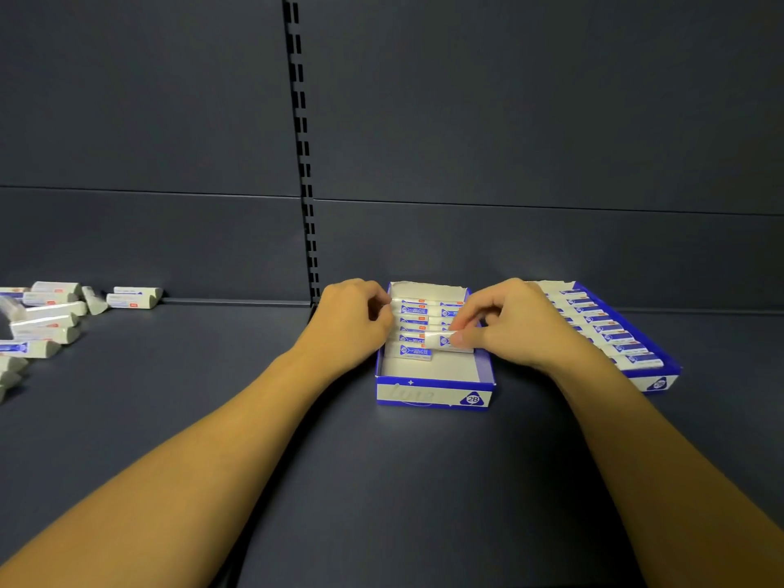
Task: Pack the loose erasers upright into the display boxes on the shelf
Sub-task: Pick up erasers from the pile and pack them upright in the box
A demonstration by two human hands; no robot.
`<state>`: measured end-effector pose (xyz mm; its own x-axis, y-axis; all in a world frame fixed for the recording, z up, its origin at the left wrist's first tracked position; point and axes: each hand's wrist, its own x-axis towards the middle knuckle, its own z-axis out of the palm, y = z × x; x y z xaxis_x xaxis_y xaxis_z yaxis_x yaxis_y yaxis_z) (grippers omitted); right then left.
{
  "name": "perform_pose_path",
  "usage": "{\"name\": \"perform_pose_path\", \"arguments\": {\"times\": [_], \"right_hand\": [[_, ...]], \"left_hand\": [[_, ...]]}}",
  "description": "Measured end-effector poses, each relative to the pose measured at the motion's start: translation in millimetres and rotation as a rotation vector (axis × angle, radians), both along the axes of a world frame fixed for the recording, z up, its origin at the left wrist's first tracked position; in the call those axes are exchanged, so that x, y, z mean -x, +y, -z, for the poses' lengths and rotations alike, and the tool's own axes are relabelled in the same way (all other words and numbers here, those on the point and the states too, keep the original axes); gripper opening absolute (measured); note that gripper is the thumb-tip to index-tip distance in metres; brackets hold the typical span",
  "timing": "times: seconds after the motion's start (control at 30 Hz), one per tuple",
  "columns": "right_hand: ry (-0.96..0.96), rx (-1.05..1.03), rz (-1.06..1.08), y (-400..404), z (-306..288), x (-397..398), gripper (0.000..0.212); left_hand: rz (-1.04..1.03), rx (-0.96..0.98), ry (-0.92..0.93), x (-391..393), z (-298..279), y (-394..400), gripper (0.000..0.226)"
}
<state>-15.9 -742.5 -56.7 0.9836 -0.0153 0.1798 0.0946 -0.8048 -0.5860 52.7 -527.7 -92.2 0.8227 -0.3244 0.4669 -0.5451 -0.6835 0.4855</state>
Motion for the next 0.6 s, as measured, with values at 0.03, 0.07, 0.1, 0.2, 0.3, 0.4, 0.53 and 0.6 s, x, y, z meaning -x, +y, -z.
{"name": "perform_pose_path", "arguments": {"times": [0.03,0.07,0.1,0.2,0.3,0.4,0.53,0.6], "right_hand": [[-0.003,0.025,0.001,-0.3,1.3,-0.7,0.010],[-0.002,0.056,0.006,-0.5,1.9,-1.3,0.012],[0.002,0.088,0.013,-0.8,2.0,-1.7,0.013],[0.027,0.127,0.025,-1.1,0.3,-1.5,0.010],[0.028,0.148,0.035,0.8,-0.4,-1.2,0.007],[0.001,0.206,0.046,5.4,0.2,-0.9,0.007],[-0.004,0.216,0.046,8.4,1.7,0.3,0.005],[0.014,0.230,0.050,8.7,1.7,-0.2,0.005]], "left_hand": [[0.001,0.005,0.005,0.2,-0.3,0.1,0.018],[0.003,0.012,0.014,0.4,-0.6,0.3,0.017],[0.005,0.021,0.025,0.5,-0.9,0.3,0.017],[0.006,0.031,0.047,0.9,-1.6,0.5,0.018],[0.003,0.023,0.049,0.7,-1.9,-0.2,0.020],[0.002,0.016,0.049,0.6,-2.0,-0.8,0.020],[0.000,0.005,0.042,-0.5,-0.8,-2.1,0.019],[-0.007,-0.001,0.035,-0.8,-0.9,-2.5,0.019]]}}
